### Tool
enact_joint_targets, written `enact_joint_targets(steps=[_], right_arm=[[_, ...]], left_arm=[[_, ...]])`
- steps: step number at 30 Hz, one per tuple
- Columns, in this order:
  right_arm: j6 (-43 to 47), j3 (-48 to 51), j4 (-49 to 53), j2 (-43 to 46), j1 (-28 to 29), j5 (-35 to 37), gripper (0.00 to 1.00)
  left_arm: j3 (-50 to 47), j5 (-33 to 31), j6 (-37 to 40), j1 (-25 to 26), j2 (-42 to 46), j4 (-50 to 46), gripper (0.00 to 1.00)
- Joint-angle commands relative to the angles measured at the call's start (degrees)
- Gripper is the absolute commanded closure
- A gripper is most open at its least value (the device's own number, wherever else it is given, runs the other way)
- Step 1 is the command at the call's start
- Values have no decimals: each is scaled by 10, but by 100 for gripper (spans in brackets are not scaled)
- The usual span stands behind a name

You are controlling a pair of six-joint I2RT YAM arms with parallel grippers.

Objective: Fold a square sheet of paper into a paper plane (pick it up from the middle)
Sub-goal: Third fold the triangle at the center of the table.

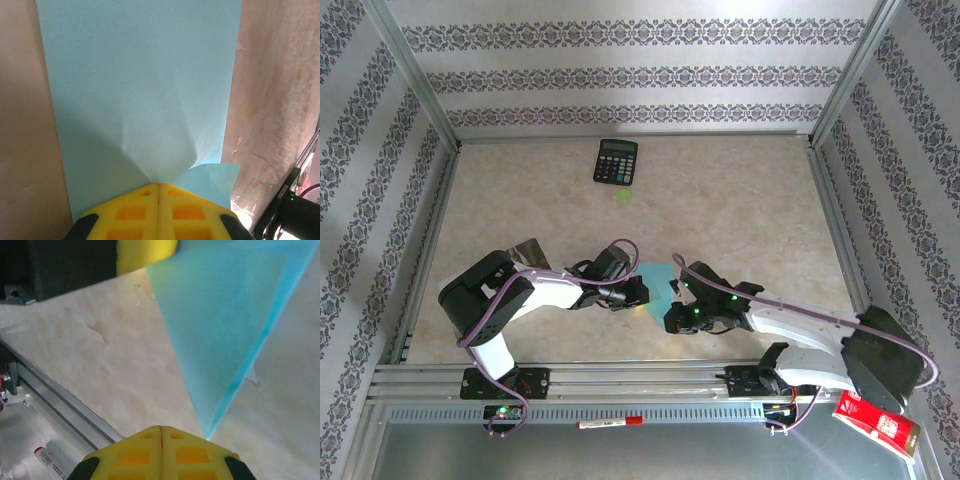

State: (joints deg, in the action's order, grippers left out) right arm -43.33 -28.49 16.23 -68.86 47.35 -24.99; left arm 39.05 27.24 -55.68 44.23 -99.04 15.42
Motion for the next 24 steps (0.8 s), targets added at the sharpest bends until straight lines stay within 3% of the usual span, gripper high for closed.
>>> enact_joint_targets(steps=[1, 16, 21, 24], right_arm=[[26, -18, -23, -46, -10, -16, 96], [42, 45, -89, -135, -39, -27, 98], [39, 55, -98, -143, -40, -28, 99], [36, 57, -102, -144, -40, -26, 99]], left_arm=[[-15, -58, 15, -14, -31, -84, 100], [19, -33, 18, -14, -12, -93, 100], [10, -31, 0, -9, 61, -91, 85], [-8, -40, -20, 6, 100, -92, 81]])
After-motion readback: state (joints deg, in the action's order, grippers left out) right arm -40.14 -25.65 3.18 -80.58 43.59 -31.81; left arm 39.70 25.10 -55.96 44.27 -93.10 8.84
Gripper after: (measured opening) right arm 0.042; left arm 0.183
